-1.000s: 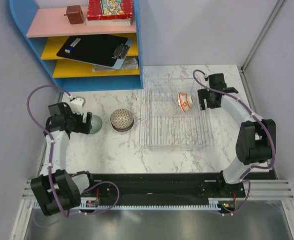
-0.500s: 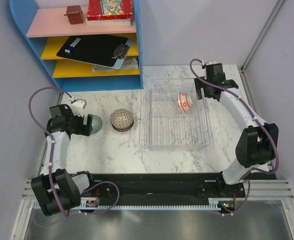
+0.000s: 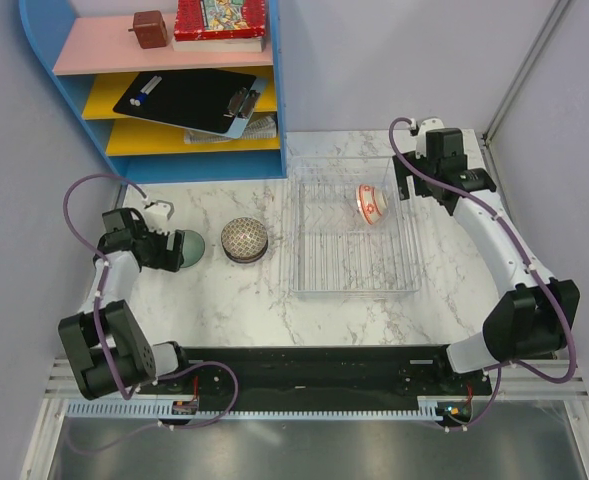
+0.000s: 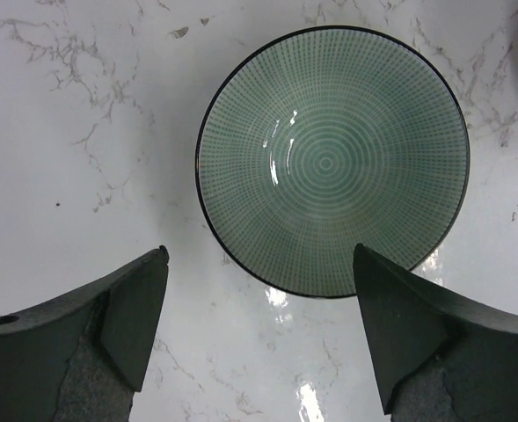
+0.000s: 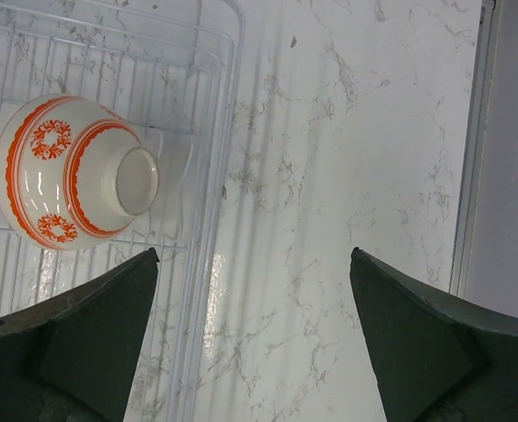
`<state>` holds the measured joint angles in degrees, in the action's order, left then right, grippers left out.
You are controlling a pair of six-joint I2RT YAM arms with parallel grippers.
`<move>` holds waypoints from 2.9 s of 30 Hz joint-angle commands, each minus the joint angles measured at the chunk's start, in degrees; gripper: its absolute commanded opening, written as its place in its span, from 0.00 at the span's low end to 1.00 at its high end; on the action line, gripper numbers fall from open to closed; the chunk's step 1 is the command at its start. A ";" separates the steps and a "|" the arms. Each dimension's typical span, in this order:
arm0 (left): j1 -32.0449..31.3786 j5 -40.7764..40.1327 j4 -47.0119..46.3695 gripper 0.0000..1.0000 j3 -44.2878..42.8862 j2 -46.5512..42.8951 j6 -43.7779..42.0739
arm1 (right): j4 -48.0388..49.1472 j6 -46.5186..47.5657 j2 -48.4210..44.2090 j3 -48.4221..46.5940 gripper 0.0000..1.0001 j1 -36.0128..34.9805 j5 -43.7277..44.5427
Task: Load the bowls into the dish rack
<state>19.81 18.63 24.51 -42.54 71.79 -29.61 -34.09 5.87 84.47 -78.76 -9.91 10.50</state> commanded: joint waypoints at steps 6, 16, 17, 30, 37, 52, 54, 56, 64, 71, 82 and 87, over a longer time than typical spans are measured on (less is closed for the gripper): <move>0.40 5.88 -6.41 0.77 -5.97 10.91 0.16 | 1.30 1.07 -1.32 1.77 0.97 -0.02 -4.26; 0.40 7.91 -6.67 0.47 -6.76 15.31 0.43 | 1.74 1.16 -0.80 2.38 0.98 -0.02 -4.35; 0.31 8.08 -6.67 0.43 -6.68 15.57 0.34 | 1.74 1.16 -0.79 2.38 0.98 0.07 -4.44; 0.40 12.03 -6.06 0.02 -6.76 14.35 1.83 | 1.92 0.73 -2.11 3.09 0.98 0.16 -12.33; 0.05 34.58 3.34 0.02 -11.59 4.78 1.83 | 2.80 -5.51 -3.69 2.92 0.98 0.51 -33.77; -26.65 31.57 5.12 0.02 -30.22 3.70 9.20 | 9.20 -22.55 4.21 -5.53 0.97 0.51 -69.89; -31.47 30.77 2.31 0.02 -30.93 5.55 10.35 | 12.36 -25.54 5.44 -4.39 0.97 0.60 -72.02; -33.34 31.28 -1.12 0.02 -32.86 9.06 11.93 | 14.48 -27.22 6.32 -2.81 0.98 0.42 -73.87; -40.02 37.18 -9.30 0.02 -40.50 19.61 16.51 | 18.26 -29.69 7.55 2.11 0.98 0.24 -76.68; -44.68 33.14 -9.40 0.02 -44.64 24.45 18.62 | 22.99 -33.36 8.43 5.90 0.98 -0.46 -79.23; -47.32 28.92 -9.48 0.02 -44.73 25.24 18.44 | 26.35 -36.28 9.23 7.22 0.98 -2.57 -83.18; -47.41 28.83 -9.48 0.02 -44.91 25.59 18.27 | 26.53 -36.37 8.70 8.10 0.98 -2.83 -84.86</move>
<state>-27.35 46.59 18.79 -84.18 97.19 -13.69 -10.46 -30.28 93.82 -71.44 -12.73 -70.83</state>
